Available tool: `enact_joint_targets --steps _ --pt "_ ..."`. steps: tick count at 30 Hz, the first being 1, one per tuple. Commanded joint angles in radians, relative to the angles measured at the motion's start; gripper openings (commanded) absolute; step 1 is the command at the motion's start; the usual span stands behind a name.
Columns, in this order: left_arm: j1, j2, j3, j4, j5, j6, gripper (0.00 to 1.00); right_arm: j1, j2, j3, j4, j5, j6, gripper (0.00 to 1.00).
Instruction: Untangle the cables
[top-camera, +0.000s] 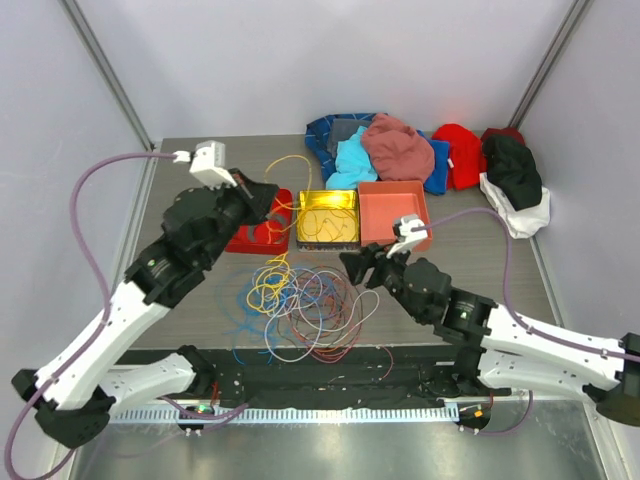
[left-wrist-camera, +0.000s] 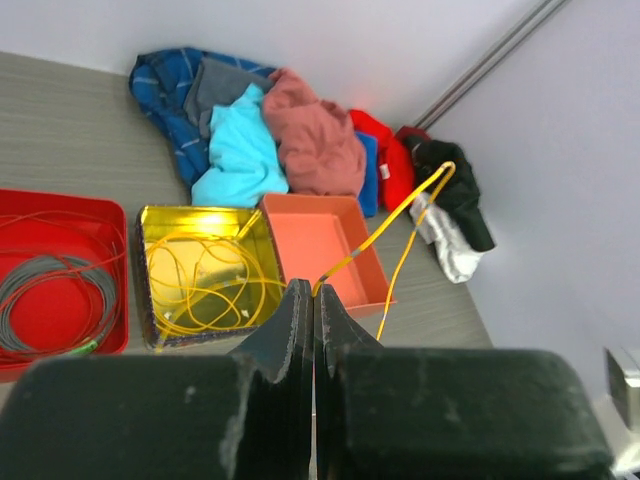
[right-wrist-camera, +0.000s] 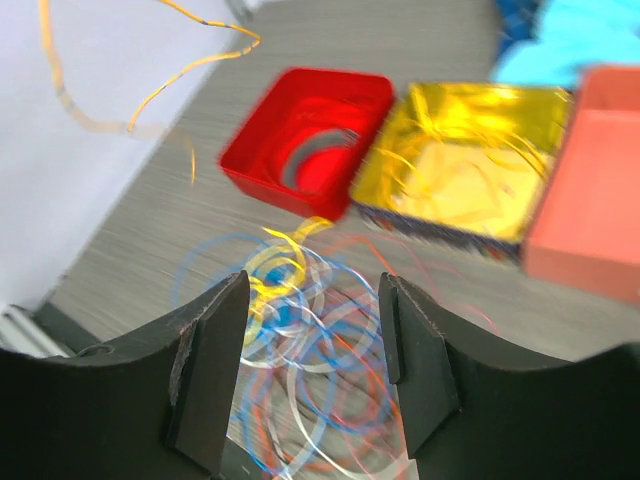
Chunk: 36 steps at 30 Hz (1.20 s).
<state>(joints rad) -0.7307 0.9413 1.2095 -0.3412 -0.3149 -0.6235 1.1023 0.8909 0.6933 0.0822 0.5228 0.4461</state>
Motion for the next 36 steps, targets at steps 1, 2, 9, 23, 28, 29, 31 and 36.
enact_joint_targets --steps 1,2,9,23,28,29,31,36 --pt "-0.003 0.111 -0.011 0.083 -0.010 0.001 0.00 0.002 -0.125 -0.105 -0.179 0.138 0.092 0.62" --pt "-0.003 0.129 -0.013 0.096 -0.007 0.001 0.00 0.004 -0.180 -0.121 -0.202 0.161 0.107 0.61" --pt "-0.001 0.330 0.028 0.177 -0.019 0.018 0.00 0.004 -0.358 -0.184 -0.350 0.207 0.166 0.55" --pt "0.076 0.625 0.122 0.255 -0.020 0.004 0.00 0.004 -0.374 -0.251 -0.361 0.155 0.220 0.54" --pt "0.094 0.715 0.133 0.275 0.013 -0.016 0.00 0.004 -0.357 -0.265 -0.351 0.154 0.223 0.54" --pt "0.096 0.729 0.133 0.275 0.026 -0.021 0.00 0.004 -0.356 -0.265 -0.352 0.157 0.221 0.55" --pt "0.097 0.766 0.128 0.281 0.042 -0.030 0.00 0.004 -0.356 -0.264 -0.354 0.163 0.207 0.54" --pt "0.097 0.852 0.125 0.280 0.056 -0.041 0.00 0.002 -0.354 -0.262 -0.355 0.166 0.198 0.54"
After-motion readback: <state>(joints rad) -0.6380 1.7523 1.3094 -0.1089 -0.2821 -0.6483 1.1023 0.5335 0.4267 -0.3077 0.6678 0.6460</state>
